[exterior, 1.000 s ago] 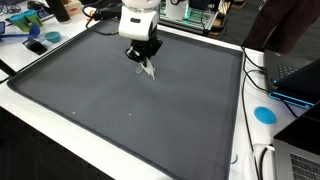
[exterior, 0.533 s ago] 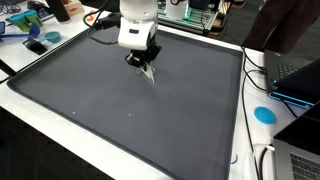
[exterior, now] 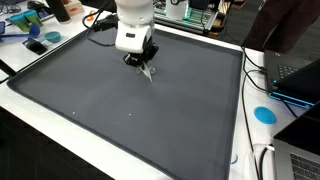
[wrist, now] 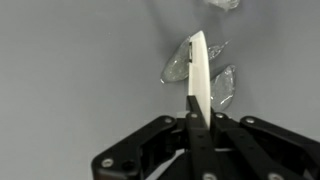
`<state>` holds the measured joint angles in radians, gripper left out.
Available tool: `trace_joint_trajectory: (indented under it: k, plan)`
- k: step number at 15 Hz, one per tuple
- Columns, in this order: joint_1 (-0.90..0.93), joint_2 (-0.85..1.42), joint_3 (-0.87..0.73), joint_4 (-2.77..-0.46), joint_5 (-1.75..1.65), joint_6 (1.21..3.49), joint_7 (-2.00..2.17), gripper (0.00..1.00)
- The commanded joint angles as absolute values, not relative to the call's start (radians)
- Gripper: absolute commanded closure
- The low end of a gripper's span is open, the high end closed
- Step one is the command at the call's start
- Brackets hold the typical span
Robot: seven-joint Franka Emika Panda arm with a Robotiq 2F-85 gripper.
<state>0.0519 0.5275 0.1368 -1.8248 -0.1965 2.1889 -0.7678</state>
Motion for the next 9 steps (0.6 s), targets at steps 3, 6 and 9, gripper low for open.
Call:
trace_joint_trajectory:
  k: [3,6,9]
  plan:
    - [0.049,0.552,0.113,-1.852,-0.224,2.158,-0.753,0.99]
    - [0.041,0.553,0.107,-1.865,-0.223,2.16,-0.757,0.99]
    - [0.029,0.554,0.101,-1.88,-0.22,2.179,-0.761,0.99]
